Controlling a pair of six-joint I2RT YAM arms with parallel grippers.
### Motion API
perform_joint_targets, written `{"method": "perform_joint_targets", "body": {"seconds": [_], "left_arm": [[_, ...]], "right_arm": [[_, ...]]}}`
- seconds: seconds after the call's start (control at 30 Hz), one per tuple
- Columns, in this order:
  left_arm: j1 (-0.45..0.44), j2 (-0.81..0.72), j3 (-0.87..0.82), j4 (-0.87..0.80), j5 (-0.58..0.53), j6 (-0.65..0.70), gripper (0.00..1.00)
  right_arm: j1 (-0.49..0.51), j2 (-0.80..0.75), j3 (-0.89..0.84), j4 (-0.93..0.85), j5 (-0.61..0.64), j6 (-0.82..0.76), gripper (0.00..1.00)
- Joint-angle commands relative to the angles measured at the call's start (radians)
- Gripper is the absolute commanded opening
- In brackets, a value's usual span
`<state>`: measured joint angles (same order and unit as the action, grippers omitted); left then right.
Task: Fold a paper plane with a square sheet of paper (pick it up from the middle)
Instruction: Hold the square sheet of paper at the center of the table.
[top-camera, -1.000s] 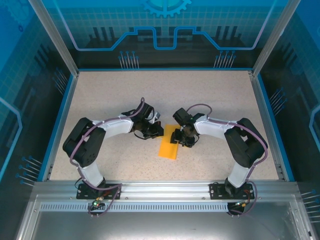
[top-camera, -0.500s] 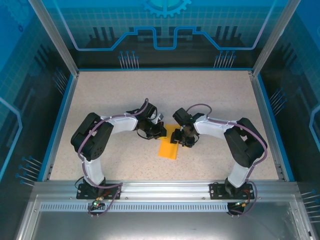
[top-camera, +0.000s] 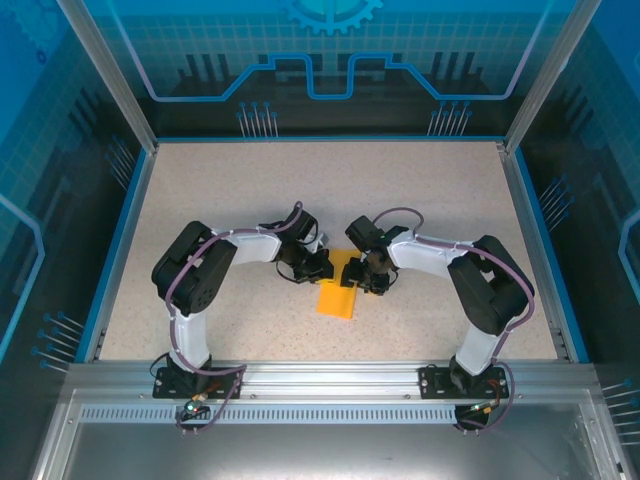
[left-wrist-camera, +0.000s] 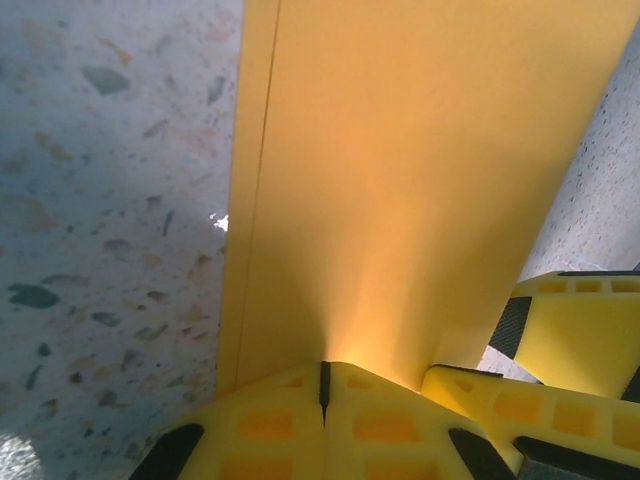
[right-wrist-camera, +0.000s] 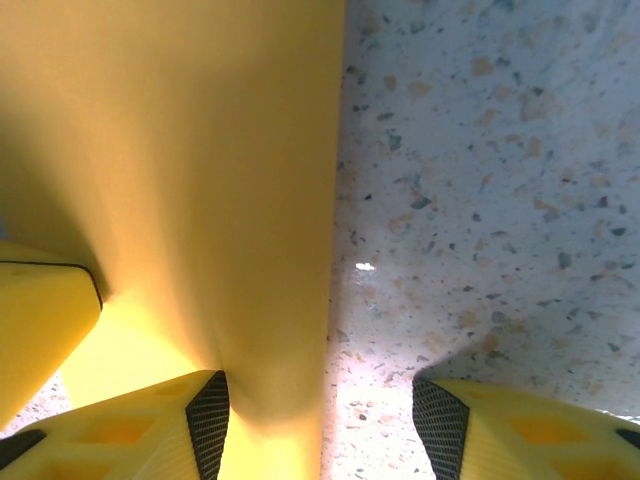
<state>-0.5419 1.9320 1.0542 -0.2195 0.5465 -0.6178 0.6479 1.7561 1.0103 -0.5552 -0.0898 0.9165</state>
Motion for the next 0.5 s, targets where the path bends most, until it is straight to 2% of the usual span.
{"method": "perform_joint_targets", "body": {"seconds": [0.0,0.2,0.47], "left_arm": [[-0.010,0.039,-0.007,-0.068,-0.080,0.038,0.00],[-0.013,0.053,-0.028,-0.049,-0.096,0.052,0.00],[-0.013,0.059,-0.063,-0.012,-0.109,0.062,0.00]], "right_arm": [[0.022,0.070,-0.023,0.055,0.004,-0.001,0.58],[0.021,0.011,-0.015,0.077,0.002,-0.014,0.60],[-0.017,-0.191,-0.080,0.169,-0.032,-0.019,0.62]]}}
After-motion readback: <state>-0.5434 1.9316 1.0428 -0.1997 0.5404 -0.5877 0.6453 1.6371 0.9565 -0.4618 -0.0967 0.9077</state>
